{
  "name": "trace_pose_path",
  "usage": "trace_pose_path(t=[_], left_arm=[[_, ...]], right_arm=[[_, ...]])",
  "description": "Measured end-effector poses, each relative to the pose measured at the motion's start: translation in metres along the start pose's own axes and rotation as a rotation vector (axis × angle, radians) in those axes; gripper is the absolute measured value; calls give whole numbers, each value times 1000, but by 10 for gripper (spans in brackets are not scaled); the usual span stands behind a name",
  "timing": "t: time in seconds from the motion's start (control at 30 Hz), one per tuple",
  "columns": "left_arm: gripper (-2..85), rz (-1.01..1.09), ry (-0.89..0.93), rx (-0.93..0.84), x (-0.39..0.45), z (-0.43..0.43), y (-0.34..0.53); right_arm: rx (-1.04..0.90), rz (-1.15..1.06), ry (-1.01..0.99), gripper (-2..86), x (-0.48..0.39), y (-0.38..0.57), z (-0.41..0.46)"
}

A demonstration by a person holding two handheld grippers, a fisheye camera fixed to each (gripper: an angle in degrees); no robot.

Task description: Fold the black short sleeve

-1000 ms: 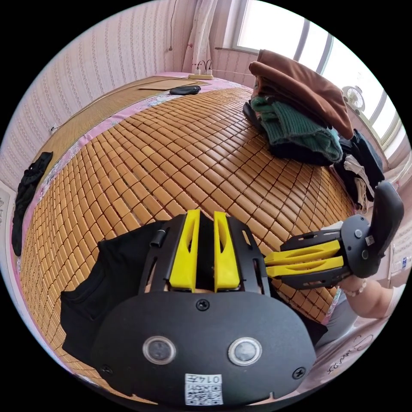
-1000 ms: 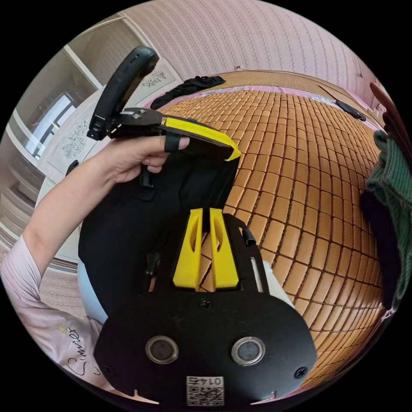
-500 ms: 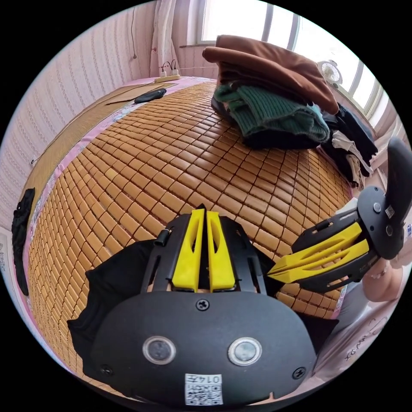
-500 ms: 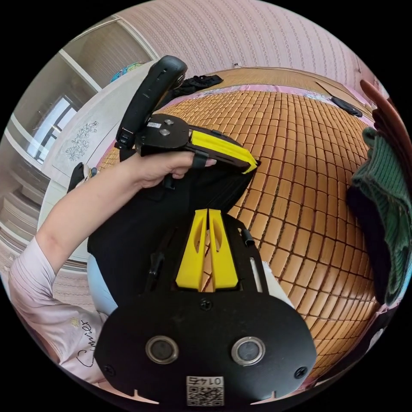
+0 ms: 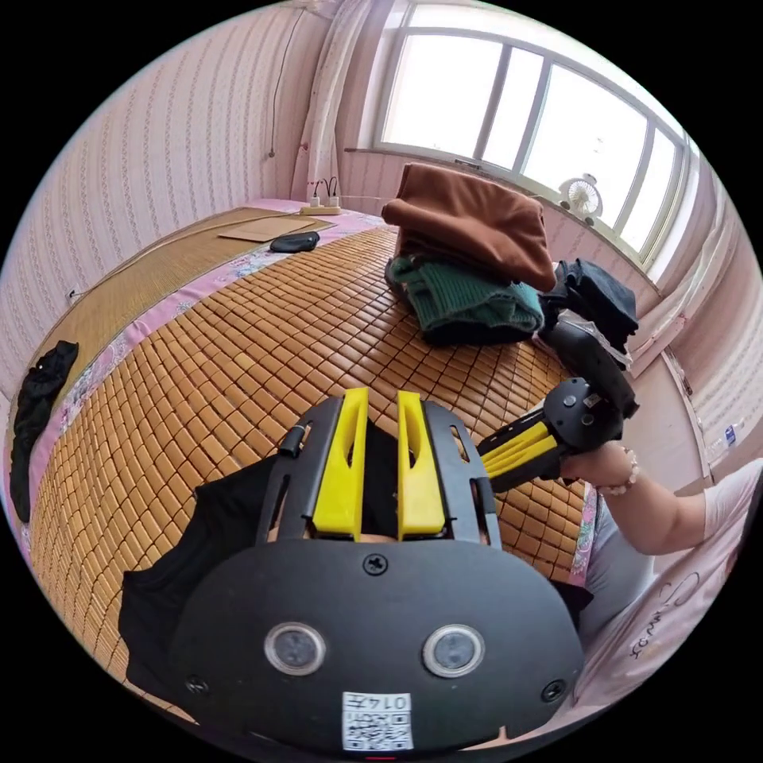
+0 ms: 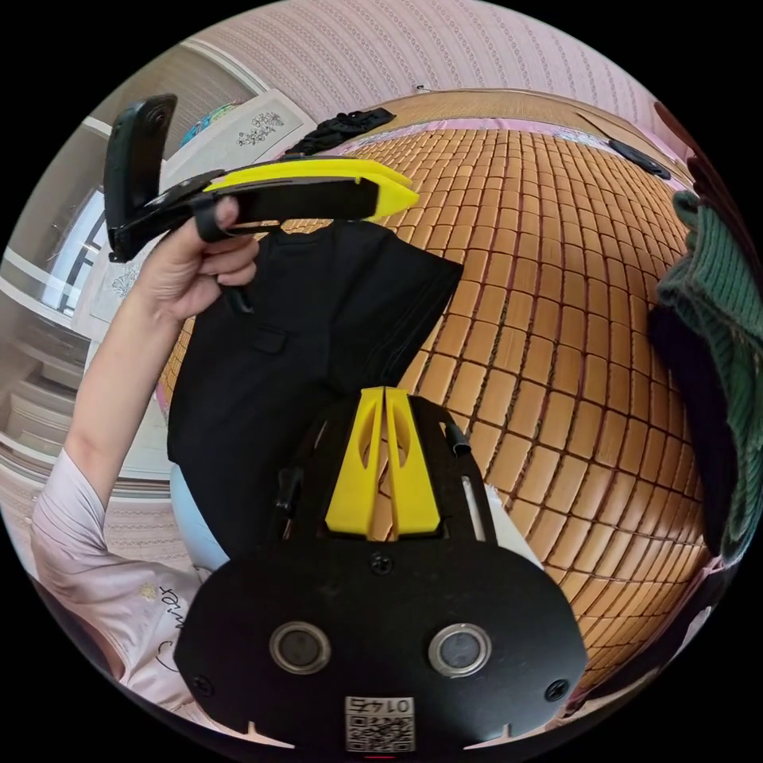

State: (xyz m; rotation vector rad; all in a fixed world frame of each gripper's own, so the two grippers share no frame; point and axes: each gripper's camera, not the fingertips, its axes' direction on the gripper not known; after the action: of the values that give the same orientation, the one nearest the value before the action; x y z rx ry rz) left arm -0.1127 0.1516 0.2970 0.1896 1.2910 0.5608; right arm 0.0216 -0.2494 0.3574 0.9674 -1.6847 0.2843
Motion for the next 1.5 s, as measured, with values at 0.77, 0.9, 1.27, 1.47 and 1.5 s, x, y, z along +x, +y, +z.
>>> trace_pose_path(t=[0.77,0.9,1.27,1.47,1.5], left_arm=[[62,-568,-496,128,-168,-382,236],[64,-573,-408,177,-186,-392,216],[64,-494,-359,48,-181,-412,137],[15,-464,-450,-134,-165,-398,87],[6,-468,-446,-130,-164,-400,85]], right_arm=[[68,-558,-224,-2,-257,55,183],[18,-685,-45,-3,-360,1,259],[-192,-847,458,72,-491,-67,501],[-256,-789,451,30,-457,-60,556],[-258,-773,433,18,-449,-58,557]])
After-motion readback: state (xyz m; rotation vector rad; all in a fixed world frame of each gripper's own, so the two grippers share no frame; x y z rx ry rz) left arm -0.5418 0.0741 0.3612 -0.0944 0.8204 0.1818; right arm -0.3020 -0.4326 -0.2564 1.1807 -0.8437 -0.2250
